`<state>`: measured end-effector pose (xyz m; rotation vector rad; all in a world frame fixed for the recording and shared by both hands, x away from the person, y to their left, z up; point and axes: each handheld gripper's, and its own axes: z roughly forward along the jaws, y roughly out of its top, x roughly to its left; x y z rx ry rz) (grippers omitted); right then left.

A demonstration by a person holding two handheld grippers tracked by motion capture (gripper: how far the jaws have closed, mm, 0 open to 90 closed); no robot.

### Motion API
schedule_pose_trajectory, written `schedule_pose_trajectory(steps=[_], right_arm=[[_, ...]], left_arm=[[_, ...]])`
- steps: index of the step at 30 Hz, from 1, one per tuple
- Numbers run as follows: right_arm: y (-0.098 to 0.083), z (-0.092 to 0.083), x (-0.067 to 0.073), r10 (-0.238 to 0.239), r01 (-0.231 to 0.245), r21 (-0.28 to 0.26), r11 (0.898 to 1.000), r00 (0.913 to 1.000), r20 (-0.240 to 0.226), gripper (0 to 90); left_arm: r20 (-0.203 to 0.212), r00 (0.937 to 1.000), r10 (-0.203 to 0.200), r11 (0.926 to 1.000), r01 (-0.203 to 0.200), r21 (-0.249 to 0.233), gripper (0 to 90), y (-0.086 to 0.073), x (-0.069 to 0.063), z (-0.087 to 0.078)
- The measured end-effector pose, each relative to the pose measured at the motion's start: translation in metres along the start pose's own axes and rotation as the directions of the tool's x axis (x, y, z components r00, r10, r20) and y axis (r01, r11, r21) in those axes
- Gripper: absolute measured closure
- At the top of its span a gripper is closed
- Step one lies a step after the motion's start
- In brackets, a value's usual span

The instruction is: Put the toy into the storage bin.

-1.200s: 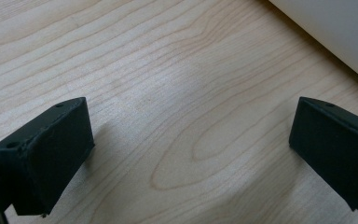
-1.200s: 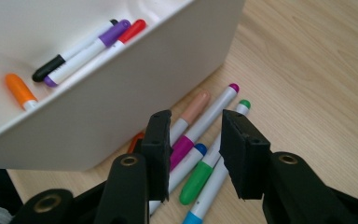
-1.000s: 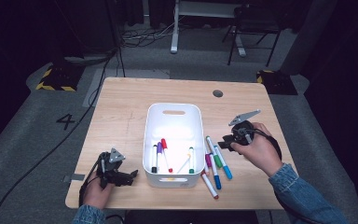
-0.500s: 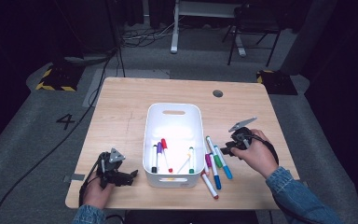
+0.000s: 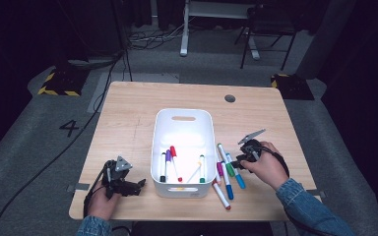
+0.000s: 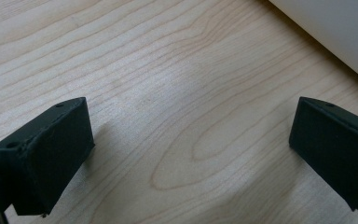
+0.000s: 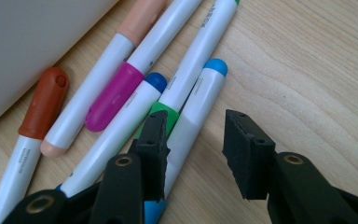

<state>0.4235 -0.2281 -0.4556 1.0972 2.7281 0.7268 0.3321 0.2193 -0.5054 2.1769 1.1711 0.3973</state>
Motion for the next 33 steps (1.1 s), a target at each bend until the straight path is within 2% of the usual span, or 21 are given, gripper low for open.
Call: schedule_pose_trajectory(steps=[5, 12, 15, 17, 23, 33], right_arm=[[-0.002, 0.002, -0.003, 0.012, -0.012, 0.007, 1.0, 0.9999, -0.002, 62.5], [-0.012, 0.005, -0.01, 0.017, -0.019, 0.047, 0.999, 0.999, 0.042, 64.1], [-0.018, 0.004, -0.012, 0.027, -0.03, 0.049, 0.998, 0.998, 0.057, 69.1], [-0.021, 0.002, -0.013, 0.036, -0.041, 0.064, 0.997, 0.9971, 0.067, 76.5], [-0.023, 0.0, -0.017, 0.08, -0.087, 0.067, 0.994, 0.9917, 0.101, 76.9], [-0.021, -0.001, -0.015, 0.073, -0.079, 0.072, 0.994, 0.9935, 0.087, 77.0]], left_arm=[[-0.001, 1.0, 0.0, 1.0, 0.0, -0.001, 0.0, 0.0, 0.0, 0.0], [-0.001, 1.0, 0.0, 1.0, 0.0, -0.001, 0.0, 0.0, 0.0, 0.0], [-0.001, 1.0, 0.0, 1.0, 0.0, -0.001, 0.0, 0.0, 0.0, 0.0], [0.0, 1.0, 0.0, 1.0, 0.0, 0.0, 0.0, 0.0, 0.0, 0.0], [0.0, 1.0, 0.0, 1.0, 0.0, -0.001, 0.0, 0.0, 0.0, 0.0], [-0.001, 1.0, 0.0, 1.0, 0.0, -0.001, 0.0, 0.0, 0.0, 0.0]])
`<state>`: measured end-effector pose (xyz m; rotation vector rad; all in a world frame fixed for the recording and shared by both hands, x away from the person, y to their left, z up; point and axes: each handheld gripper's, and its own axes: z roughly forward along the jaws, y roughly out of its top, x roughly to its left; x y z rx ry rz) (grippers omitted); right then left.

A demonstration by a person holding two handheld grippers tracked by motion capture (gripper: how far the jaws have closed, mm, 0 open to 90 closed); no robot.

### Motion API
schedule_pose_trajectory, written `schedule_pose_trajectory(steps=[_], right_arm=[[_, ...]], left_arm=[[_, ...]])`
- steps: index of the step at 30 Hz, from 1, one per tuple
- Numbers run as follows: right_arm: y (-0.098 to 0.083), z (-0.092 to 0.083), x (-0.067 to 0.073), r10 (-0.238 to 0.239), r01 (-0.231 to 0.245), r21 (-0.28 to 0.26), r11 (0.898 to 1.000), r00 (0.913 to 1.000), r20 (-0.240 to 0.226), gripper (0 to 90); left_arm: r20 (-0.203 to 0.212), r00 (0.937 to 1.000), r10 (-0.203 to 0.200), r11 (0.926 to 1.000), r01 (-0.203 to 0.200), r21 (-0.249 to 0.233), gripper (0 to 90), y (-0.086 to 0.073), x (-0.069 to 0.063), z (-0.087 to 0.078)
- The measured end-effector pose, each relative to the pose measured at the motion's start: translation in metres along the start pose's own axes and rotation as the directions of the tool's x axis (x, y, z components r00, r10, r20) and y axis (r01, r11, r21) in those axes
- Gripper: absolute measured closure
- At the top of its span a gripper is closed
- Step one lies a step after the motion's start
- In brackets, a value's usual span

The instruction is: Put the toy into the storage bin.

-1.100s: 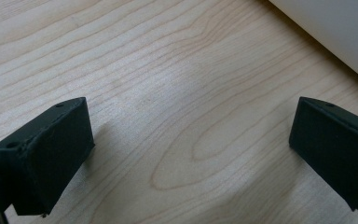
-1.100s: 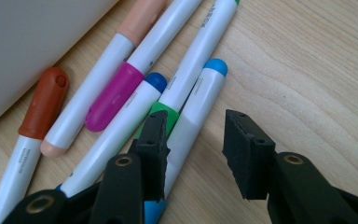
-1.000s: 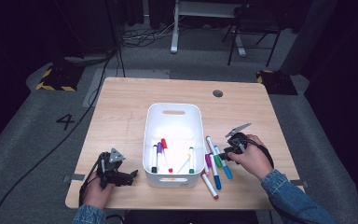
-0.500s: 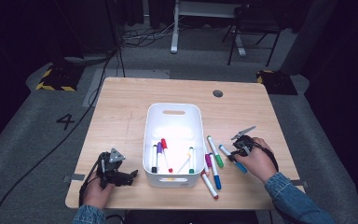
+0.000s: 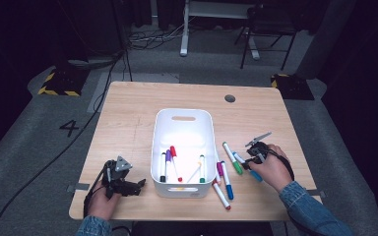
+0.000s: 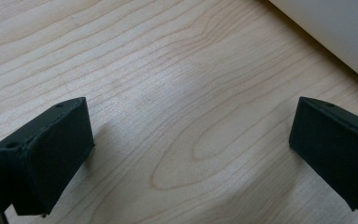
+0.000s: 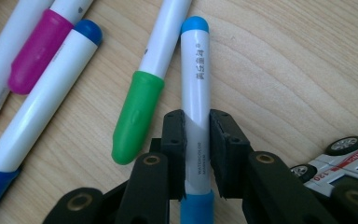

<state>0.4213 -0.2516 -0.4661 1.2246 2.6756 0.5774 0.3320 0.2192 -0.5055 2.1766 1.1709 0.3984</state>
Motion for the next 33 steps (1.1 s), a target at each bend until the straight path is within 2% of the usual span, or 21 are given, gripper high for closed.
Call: schedule_pose_trajectory(steps=[7, 15, 25, 30, 33], right_arm=[[0.003, -0.007, 0.002, -0.003, 0.003, -0.009, 1.0, 1.0, 0.006, 77.0], [0.006, -0.02, 0.003, -0.009, 0.009, -0.046, 0.999, 1.0, -0.001, 77.0], [0.016, -0.048, 0.011, -0.042, 0.042, -0.089, 0.995, 0.9991, 0.001, 77.0], [0.023, -0.068, 0.017, -0.067, 0.066, -0.135, 0.989, 0.9978, -0.002, 77.0], [0.028, -0.078, 0.02, -0.081, 0.079, -0.145, 0.986, 0.9967, -0.006, 77.0]], left_arm=[[0.0, 1.0, 0.0, 1.0, 0.0, 0.0, 0.0, 0.0, 0.0, 0.0], [0.001, 1.0, 0.0, 1.0, 0.0, 0.001, 0.0, 0.0, 0.0, 0.0], [0.0, 1.0, 0.0, 1.0, 0.0, 0.0, 0.0, 0.0, 0.0, 0.0], [0.001, 1.0, 0.0, 1.0, 0.0, 0.001, 0.0, 0.0, 0.0, 0.0], [0.0, 1.0, 0.0, 1.0, 0.0, 0.0, 0.0, 0.0, 0.0, 0.0]])
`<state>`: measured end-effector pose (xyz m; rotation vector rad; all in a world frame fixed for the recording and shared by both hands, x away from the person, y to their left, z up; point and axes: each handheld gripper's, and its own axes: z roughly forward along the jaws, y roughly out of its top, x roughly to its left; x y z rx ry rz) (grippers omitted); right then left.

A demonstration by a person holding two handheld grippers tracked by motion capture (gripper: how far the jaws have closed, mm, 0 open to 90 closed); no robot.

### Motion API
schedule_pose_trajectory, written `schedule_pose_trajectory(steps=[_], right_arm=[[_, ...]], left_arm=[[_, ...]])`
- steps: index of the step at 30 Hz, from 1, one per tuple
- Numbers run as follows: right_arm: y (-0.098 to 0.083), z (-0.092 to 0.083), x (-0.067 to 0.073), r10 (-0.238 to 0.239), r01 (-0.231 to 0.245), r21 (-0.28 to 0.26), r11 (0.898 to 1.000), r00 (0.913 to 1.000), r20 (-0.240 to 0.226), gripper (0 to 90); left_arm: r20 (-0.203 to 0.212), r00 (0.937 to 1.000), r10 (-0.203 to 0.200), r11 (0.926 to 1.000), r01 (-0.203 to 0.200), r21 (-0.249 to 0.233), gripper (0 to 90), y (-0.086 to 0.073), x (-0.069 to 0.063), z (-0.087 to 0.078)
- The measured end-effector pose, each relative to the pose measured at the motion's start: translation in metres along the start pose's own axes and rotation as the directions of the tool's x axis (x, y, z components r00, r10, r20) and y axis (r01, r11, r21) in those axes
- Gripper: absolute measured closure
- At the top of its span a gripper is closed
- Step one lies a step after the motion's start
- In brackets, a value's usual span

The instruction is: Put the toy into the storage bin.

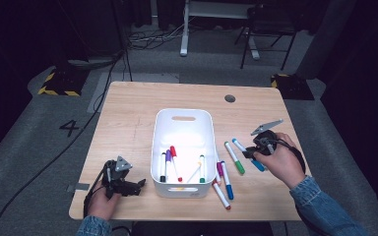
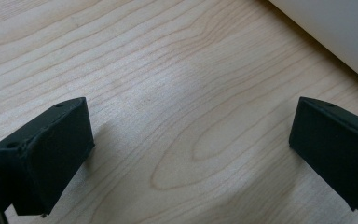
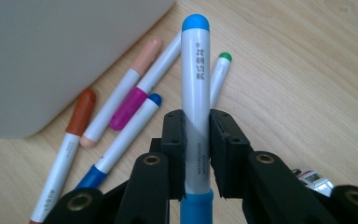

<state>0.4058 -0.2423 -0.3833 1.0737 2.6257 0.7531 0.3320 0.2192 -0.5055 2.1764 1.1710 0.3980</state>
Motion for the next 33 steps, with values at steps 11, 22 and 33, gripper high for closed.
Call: schedule_pose_trajectory(steps=[11, 22, 33], right_arm=[[0.027, -0.028, 0.02, -0.065, 0.064, -0.06, 0.996, 0.9976, -0.025, 77.0], [0.053, -0.041, 0.039, -0.136, 0.13, -0.091, 0.987, 0.9888, -0.061, 77.0], [0.074, -0.04, 0.058, -0.146, 0.134, -0.101, 0.986, 0.982, -0.12, 77.1]], left_arm=[[0.0, 1.0, 0.0, 1.0, 0.0, 0.0, 0.0, 0.0, 0.0, 0.0], [0.003, 1.0, -0.001, 1.0, 0.001, -0.001, 0.0, 0.0, 0.0, 0.0], [0.001, 1.0, 0.0, 1.0, 0.0, 0.001, 0.0, 0.0, 0.0, 0.0]])
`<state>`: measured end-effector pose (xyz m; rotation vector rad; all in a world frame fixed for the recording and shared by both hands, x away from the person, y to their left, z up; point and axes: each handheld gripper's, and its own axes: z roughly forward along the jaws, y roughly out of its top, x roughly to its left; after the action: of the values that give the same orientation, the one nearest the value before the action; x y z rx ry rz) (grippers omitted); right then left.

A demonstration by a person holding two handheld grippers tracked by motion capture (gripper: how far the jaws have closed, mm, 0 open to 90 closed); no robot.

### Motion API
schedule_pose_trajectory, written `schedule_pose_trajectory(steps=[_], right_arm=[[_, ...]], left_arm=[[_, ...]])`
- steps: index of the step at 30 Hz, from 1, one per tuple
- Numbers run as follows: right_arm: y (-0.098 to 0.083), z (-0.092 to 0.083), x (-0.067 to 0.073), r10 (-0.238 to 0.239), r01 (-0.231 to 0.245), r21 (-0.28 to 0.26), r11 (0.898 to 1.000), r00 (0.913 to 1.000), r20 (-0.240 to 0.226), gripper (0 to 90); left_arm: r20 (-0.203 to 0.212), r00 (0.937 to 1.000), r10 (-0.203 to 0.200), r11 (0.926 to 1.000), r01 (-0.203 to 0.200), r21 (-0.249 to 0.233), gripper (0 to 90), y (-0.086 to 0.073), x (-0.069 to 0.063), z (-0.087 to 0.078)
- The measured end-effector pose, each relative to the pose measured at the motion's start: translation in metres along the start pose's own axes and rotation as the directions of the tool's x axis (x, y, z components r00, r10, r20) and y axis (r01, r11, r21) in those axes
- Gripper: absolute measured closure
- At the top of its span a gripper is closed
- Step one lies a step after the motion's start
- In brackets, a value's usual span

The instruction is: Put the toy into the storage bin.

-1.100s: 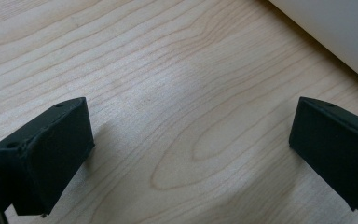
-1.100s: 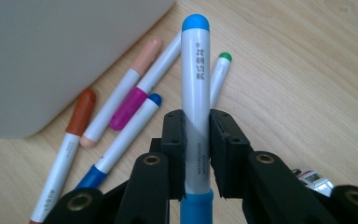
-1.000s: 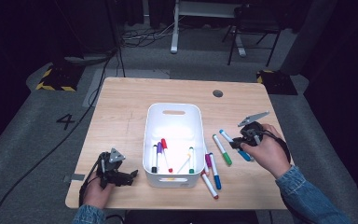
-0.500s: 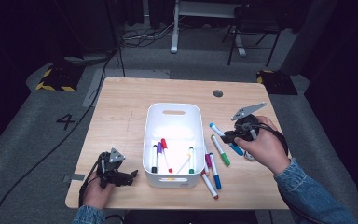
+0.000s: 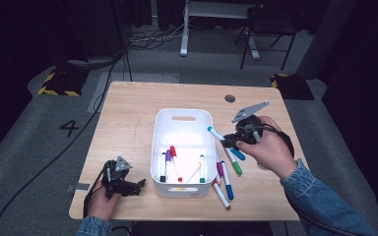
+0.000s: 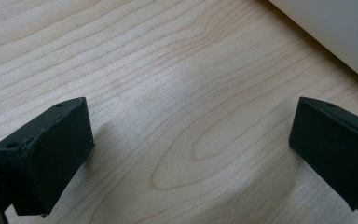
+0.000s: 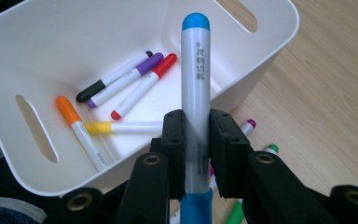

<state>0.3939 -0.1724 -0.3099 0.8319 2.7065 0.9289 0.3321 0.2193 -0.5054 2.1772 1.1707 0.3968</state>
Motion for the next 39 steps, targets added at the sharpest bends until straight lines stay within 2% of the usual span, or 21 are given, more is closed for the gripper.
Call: schedule_pose_trajectory(steps=[12, 29, 39], right_arm=[[0.023, 0.016, 0.016, -0.056, 0.054, -0.024, 0.998, 0.9972, -0.05, 77.1], [0.044, 0.04, 0.038, -0.081, 0.074, -0.054, 0.996, 0.988, -0.132, 77.1], [0.041, 0.058, 0.045, -0.095, 0.096, 0.0, 0.995, 0.985, -0.144, 77.1]], left_arm=[[0.0, 1.0, 0.0, 1.0, 0.0, 0.0, 0.0, 0.0, 0.0, 0.0], [0.0, 1.0, 0.0, 1.0, 0.0, 0.0, 0.0, 0.0, 0.0, 0.0], [0.0, 1.0, 0.0, 1.0, 0.0, 0.0, 0.0, 0.0, 0.0, 0.0]])
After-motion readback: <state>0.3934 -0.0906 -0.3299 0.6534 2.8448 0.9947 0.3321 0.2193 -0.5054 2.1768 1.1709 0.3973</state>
